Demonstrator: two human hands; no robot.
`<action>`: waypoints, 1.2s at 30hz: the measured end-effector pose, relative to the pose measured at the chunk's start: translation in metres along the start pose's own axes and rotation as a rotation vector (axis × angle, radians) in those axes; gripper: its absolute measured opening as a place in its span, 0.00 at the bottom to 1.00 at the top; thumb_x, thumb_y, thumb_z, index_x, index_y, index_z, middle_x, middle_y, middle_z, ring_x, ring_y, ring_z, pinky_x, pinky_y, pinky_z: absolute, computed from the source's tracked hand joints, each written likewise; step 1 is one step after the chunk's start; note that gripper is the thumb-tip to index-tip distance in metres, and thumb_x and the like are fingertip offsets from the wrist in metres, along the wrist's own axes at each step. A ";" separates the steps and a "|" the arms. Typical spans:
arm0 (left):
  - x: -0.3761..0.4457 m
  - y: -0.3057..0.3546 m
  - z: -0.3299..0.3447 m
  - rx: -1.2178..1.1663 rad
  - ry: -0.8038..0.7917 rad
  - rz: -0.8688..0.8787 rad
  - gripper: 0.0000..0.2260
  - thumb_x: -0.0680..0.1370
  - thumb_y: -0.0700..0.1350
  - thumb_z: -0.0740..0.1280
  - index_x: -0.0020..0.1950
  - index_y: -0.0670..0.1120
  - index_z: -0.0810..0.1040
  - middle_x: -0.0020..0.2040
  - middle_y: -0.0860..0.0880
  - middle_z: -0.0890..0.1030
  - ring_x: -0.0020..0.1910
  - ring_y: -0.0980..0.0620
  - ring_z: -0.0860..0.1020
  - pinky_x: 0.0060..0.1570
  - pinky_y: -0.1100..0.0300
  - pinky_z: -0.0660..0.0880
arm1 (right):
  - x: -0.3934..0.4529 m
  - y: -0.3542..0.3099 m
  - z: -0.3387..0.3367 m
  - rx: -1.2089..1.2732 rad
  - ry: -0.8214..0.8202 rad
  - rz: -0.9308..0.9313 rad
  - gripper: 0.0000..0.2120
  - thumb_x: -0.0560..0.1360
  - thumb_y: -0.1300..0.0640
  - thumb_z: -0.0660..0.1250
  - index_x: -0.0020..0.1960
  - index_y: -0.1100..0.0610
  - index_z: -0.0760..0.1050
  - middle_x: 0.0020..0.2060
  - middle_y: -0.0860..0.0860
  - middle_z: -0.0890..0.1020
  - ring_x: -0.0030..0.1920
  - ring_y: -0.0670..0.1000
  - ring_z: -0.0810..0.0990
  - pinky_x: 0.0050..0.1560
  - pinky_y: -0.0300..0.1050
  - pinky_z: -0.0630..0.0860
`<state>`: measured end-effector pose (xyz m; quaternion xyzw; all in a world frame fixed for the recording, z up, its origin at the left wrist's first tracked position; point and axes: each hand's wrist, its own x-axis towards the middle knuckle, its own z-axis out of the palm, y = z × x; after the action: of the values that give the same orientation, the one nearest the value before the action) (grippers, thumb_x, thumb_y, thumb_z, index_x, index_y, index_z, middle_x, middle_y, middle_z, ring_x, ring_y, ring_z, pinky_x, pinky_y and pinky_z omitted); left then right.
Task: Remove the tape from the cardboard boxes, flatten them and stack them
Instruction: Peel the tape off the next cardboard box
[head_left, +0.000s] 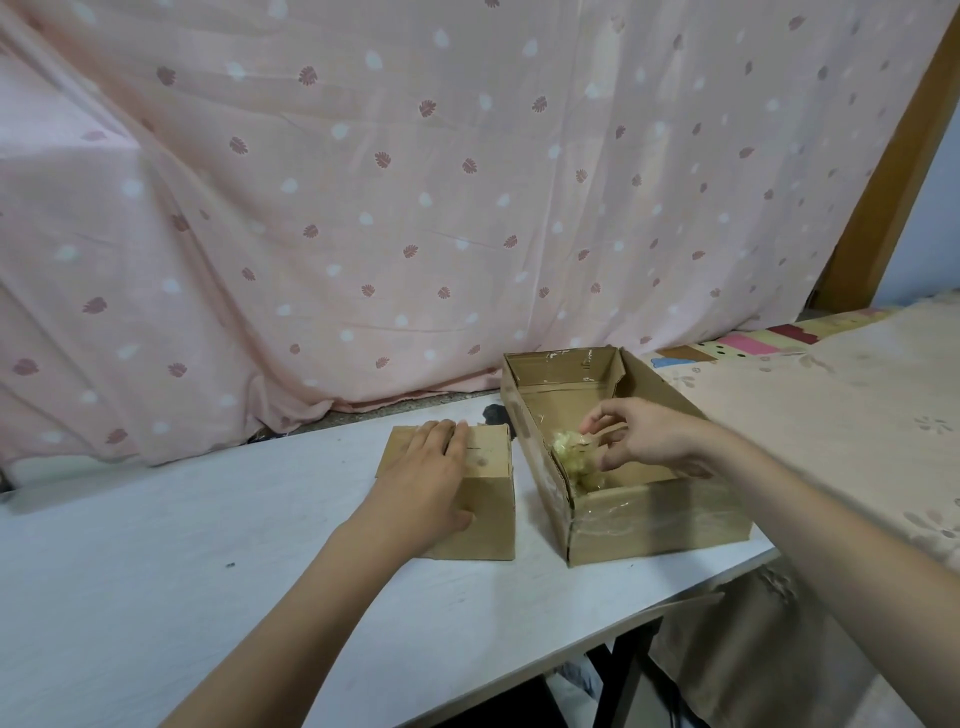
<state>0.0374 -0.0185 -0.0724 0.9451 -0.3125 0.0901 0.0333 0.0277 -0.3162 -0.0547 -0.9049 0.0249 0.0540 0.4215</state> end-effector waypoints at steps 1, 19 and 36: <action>0.000 -0.001 -0.002 -0.006 -0.002 -0.004 0.46 0.75 0.56 0.72 0.81 0.43 0.46 0.79 0.46 0.54 0.78 0.47 0.51 0.76 0.57 0.51 | 0.000 -0.003 -0.002 -0.118 0.005 0.015 0.19 0.68 0.66 0.77 0.54 0.52 0.78 0.58 0.54 0.76 0.59 0.55 0.78 0.61 0.51 0.76; -0.035 -0.052 -0.066 -0.275 0.147 -0.078 0.39 0.71 0.55 0.76 0.78 0.50 0.63 0.75 0.50 0.66 0.74 0.51 0.62 0.72 0.58 0.59 | -0.013 -0.106 0.100 0.021 -0.061 -0.264 0.55 0.61 0.42 0.82 0.77 0.37 0.51 0.65 0.45 0.75 0.61 0.47 0.79 0.64 0.51 0.77; -0.106 -0.086 -0.066 0.065 0.133 -0.016 0.48 0.64 0.53 0.78 0.80 0.51 0.58 0.69 0.53 0.67 0.65 0.49 0.69 0.61 0.60 0.68 | -0.029 -0.162 0.146 -0.089 0.114 -0.148 0.24 0.83 0.39 0.53 0.73 0.51 0.69 0.62 0.50 0.77 0.63 0.54 0.78 0.63 0.35 0.69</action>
<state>-0.0048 0.1199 -0.0285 0.9401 -0.2987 0.1628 0.0239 0.0019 -0.1003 -0.0215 -0.9237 -0.0205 -0.0277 0.3817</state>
